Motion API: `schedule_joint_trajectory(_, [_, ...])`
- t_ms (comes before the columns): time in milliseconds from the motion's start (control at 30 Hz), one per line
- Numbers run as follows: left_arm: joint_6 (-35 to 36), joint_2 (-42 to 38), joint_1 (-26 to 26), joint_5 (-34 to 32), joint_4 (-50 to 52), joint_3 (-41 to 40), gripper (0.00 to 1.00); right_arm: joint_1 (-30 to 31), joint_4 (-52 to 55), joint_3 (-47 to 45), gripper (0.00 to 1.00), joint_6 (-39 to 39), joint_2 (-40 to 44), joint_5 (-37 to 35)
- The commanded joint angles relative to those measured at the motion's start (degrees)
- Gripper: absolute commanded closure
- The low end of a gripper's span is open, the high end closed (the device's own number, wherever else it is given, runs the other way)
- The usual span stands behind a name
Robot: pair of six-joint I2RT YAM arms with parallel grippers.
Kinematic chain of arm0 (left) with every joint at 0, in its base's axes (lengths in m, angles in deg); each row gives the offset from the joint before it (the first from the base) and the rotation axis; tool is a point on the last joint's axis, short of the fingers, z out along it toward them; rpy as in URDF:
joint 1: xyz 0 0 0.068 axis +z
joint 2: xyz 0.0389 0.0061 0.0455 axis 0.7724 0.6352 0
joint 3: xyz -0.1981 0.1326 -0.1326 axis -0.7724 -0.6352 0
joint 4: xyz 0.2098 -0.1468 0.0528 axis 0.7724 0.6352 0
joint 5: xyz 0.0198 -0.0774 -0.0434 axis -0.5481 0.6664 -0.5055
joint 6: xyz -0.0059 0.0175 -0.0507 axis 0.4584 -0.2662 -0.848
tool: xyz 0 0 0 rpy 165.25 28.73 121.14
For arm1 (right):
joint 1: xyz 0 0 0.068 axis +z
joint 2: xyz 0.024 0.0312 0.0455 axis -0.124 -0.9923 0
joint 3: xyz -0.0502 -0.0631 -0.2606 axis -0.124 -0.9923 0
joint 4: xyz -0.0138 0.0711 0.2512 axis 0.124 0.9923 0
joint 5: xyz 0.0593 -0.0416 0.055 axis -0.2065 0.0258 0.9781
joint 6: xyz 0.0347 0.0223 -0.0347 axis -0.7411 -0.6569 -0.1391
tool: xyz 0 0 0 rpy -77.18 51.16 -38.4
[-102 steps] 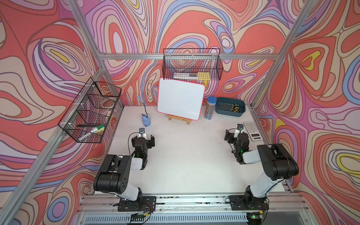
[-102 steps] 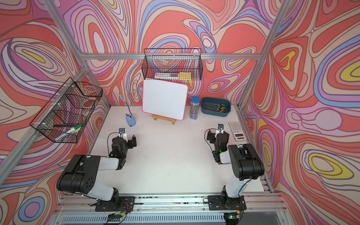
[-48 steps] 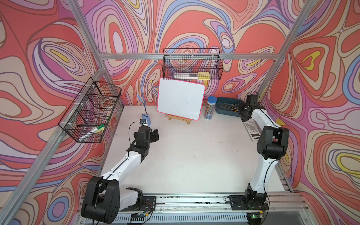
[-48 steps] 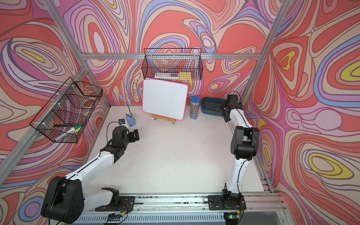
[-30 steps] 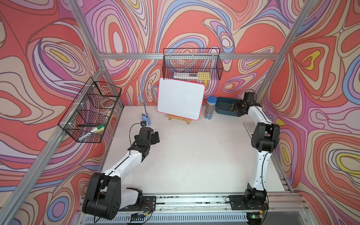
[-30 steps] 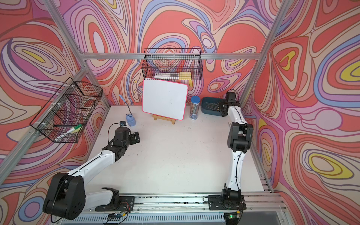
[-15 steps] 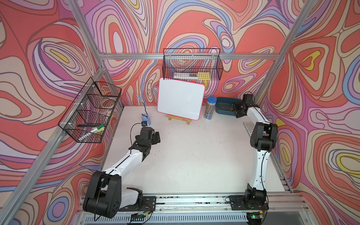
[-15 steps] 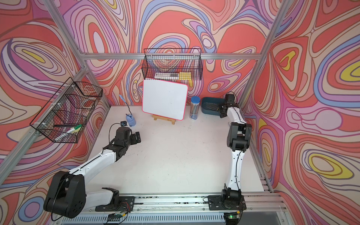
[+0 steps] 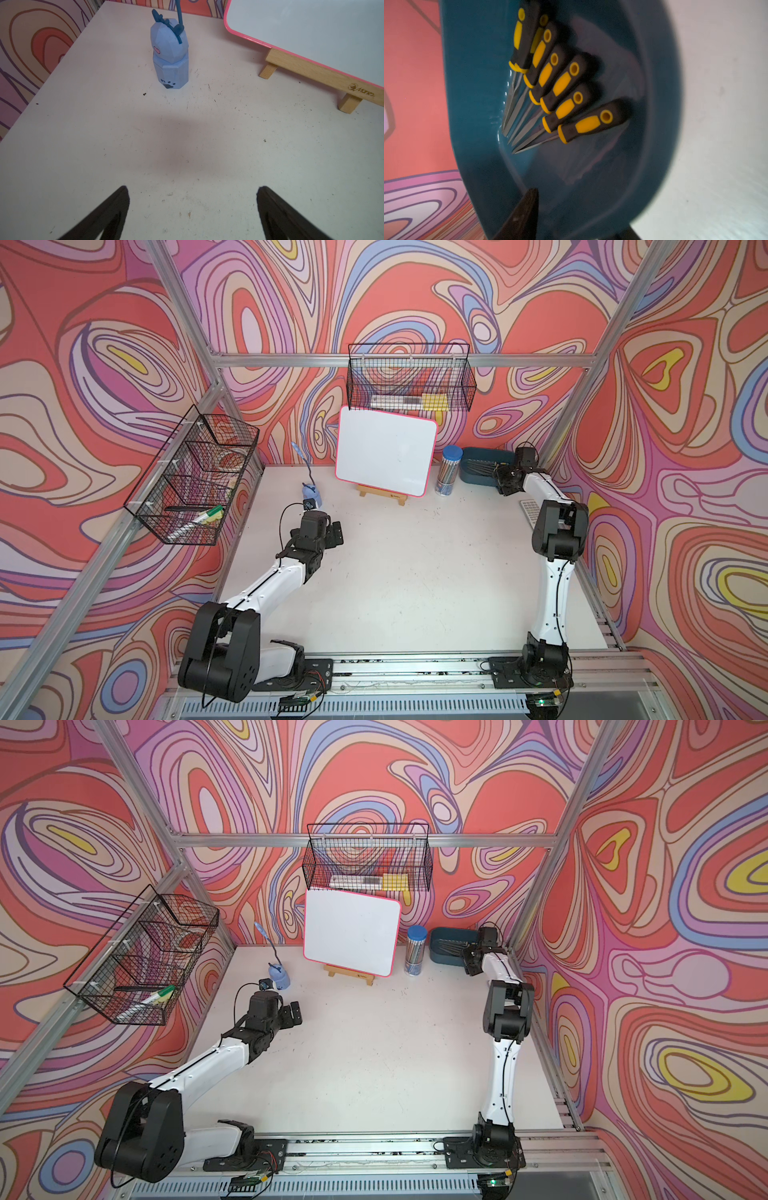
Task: Take the file tool out of the storage box
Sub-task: Move the storage box to the center of the board.
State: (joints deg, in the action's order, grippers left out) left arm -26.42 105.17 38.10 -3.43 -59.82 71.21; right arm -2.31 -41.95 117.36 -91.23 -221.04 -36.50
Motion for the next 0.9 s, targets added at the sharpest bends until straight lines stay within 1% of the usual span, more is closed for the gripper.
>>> schedule_joint_trajectory(0, [0.7, 0.7, -0.4, 0.2, 1.4, 2.2, 0.0, -0.1, 2.5, -1.6, 0.62, 1.2, 0.9, -0.5])
schedule_joint_trajectory(133, [0.7, 0.9, -0.5, 0.1, 0.9, 2.0, 0.0, -0.1, 1.9, -4.2, 0.69, 1.8, 2.4, -1.2])
schedule_joint_trajectory(467, [2.2, 0.5, -0.5, -0.4, 1.4, 1.8, 0.0, -0.5, 3.7, -7.3, 0.8, 5.1, 5.3, -3.9])
schedule_joint_trajectory(700, [3.0, 0.0, -0.5, -0.9, 1.5, 1.0, 0.0, -1.7, 5.4, -8.2, 0.9, 8.6, 6.9, -4.7])
schedule_joint_trajectory(867, [3.2, 0.3, -0.5, -0.4, 1.6, 1.2, 0.01, -2.6, 8.7, -7.1, 0.93, 13.2, 7.8, -5.6])
